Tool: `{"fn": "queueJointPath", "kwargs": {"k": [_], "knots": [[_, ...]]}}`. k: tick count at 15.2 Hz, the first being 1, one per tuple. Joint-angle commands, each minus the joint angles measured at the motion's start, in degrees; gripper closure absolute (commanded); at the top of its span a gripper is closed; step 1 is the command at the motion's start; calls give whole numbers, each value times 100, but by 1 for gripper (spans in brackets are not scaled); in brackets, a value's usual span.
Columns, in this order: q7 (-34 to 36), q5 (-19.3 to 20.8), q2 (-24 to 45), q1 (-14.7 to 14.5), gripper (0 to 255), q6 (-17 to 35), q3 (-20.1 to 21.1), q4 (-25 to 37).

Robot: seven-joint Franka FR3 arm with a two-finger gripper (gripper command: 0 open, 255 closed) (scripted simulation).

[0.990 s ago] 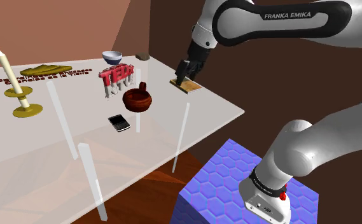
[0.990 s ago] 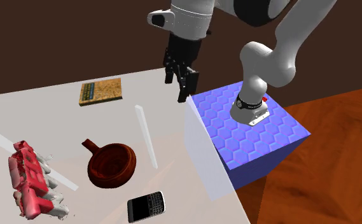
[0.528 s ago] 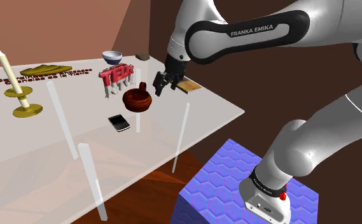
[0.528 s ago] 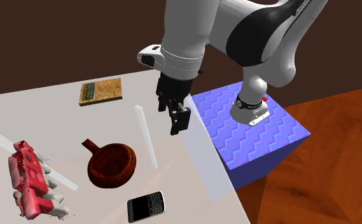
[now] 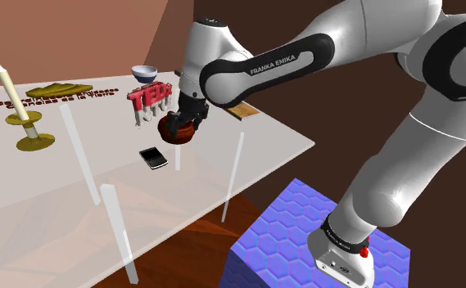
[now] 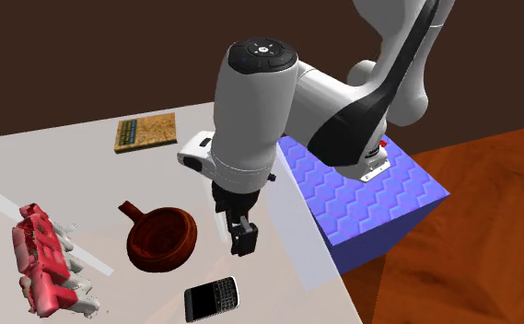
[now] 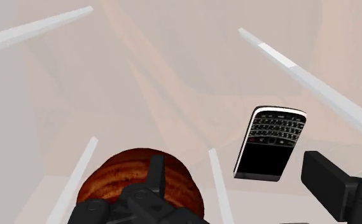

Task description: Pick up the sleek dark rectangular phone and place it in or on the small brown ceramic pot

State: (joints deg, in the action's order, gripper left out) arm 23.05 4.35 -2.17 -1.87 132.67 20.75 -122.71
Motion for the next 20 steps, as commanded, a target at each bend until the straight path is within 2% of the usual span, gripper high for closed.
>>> {"fn": "queueJointPath", "kwargs": {"k": [1, 8, 16, 20], "knots": [[325, 280, 434, -54, 0, 118, 88, 251], [1299, 1260, 2040, -521, 0, 206, 58, 1492], [1484, 1538, 2537, -633, 0, 581, -91, 1573], [1484, 1538, 2537, -634, 0, 581, -91, 1573]]}}
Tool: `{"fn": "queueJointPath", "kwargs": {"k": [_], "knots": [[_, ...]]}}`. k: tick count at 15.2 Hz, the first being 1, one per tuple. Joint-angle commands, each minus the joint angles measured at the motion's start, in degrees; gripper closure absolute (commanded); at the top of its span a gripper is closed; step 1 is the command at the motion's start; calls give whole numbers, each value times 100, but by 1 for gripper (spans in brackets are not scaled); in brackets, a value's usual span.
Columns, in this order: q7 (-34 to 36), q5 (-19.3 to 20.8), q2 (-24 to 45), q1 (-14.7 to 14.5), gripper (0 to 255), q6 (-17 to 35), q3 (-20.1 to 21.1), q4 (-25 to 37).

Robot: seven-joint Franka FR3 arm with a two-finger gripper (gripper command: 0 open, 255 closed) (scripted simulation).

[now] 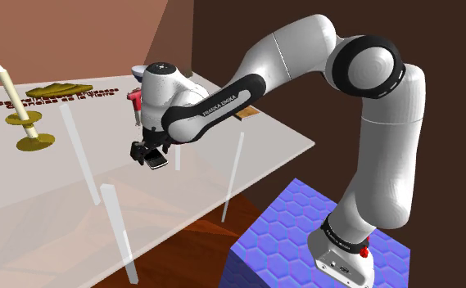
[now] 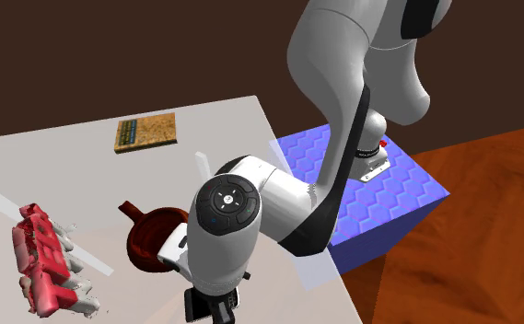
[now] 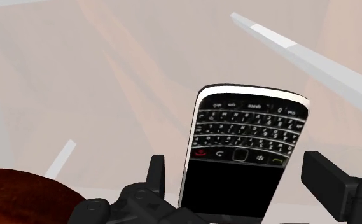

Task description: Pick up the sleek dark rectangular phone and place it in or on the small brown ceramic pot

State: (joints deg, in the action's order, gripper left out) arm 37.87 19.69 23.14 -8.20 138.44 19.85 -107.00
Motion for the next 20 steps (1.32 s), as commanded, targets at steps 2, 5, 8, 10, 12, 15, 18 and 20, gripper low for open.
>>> {"fn": "queueJointPath", "kwargs": {"k": [2, 5, 8, 10, 12, 15, 18, 20], "knots": [[2, 4, 6, -1, 0, 5, -2, 2], [2, 3, 5, -1, 255, 4, -2, 2], [-3, 1, 7, 1, 255, 0, -2, 9], [-1, 2, 8, -1, 255, 1, -2, 9], [-2, 0, 3, 1, 255, -1, 0, 5], [-24, -28, -38, 10, 255, -53, 15, 20], [-99, -120, -162, 40, 255, -230, 61, 84], [-148, -178, -241, 57, 255, -350, 89, 133]]}}
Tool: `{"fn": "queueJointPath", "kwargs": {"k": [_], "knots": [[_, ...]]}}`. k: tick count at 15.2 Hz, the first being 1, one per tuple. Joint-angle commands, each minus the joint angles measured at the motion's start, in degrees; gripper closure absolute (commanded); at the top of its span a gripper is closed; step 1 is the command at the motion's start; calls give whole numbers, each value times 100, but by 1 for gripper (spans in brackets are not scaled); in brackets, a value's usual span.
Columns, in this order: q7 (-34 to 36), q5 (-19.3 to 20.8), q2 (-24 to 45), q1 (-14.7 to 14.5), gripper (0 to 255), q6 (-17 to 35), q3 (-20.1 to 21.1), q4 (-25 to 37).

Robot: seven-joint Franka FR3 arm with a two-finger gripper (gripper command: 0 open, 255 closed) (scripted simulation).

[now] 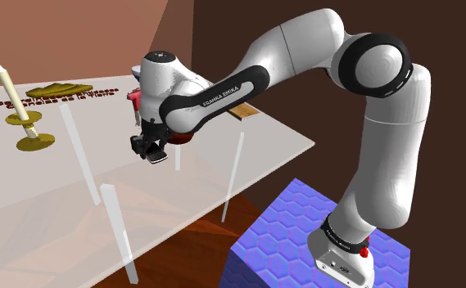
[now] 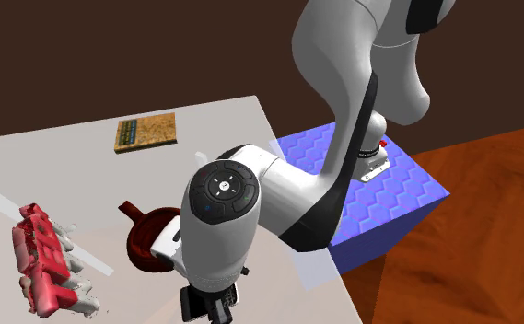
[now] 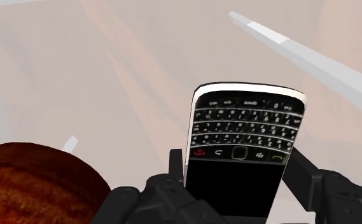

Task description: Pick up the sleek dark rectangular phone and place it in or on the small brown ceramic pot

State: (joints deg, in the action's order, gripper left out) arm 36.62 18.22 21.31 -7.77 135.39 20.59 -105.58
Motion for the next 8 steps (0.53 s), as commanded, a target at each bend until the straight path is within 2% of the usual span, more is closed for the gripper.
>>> {"fn": "queueJointPath", "kwargs": {"k": [1, 8], "knots": [[-47, -60, -95, 22, 255, -105, 28, 17], [-203, -244, -335, 68, 255, -542, 105, 239]]}}
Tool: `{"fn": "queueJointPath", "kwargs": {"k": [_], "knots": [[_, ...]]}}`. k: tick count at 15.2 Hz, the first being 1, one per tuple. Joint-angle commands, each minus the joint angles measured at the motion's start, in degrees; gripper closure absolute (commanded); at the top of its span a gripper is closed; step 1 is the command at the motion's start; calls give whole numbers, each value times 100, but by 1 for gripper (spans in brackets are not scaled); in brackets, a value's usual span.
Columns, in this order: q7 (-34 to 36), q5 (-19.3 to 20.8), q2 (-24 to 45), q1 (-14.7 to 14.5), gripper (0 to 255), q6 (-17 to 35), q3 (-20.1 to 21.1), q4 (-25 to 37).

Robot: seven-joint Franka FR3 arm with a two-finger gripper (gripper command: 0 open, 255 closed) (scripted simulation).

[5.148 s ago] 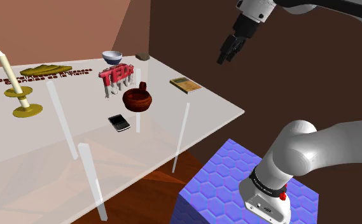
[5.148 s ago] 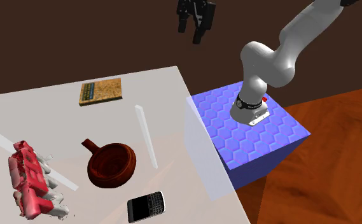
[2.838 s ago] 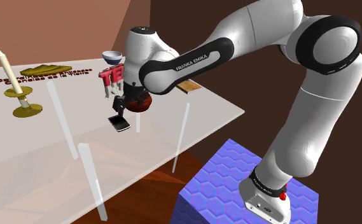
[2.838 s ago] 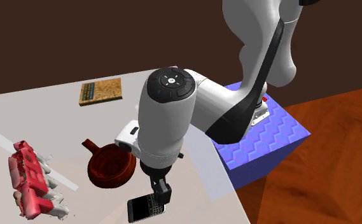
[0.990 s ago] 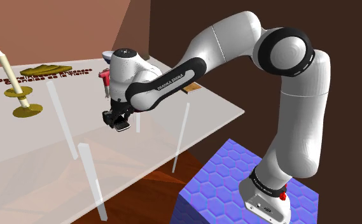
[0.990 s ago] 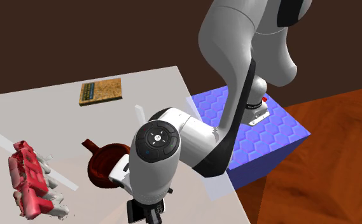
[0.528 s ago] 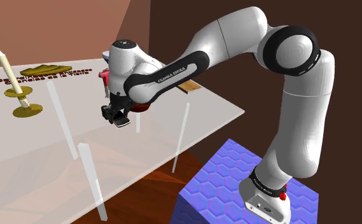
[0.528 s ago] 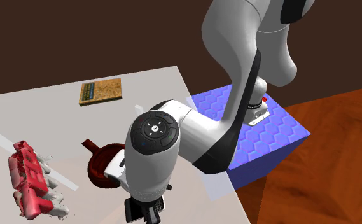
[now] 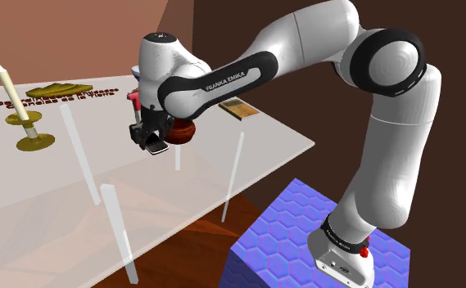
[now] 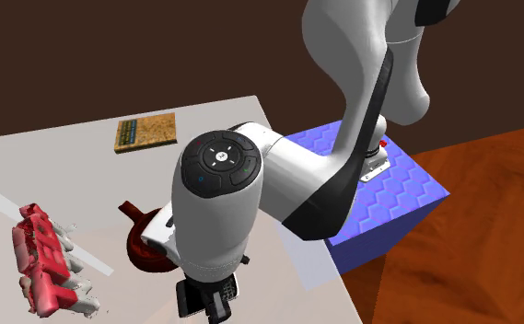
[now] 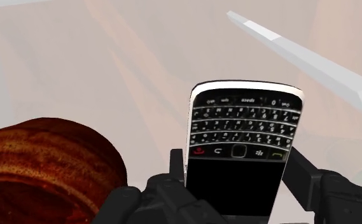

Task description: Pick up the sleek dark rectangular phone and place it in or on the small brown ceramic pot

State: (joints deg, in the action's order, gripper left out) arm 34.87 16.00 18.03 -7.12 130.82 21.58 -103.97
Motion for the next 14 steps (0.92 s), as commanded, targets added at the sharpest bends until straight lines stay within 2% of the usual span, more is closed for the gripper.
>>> {"fn": "queueJointPath", "kwargs": {"k": [1, 14], "knots": [[-48, -46, -39, 8, 255, -150, 16, 116], [-275, -288, -335, 38, 255, -1024, 100, 731]]}}
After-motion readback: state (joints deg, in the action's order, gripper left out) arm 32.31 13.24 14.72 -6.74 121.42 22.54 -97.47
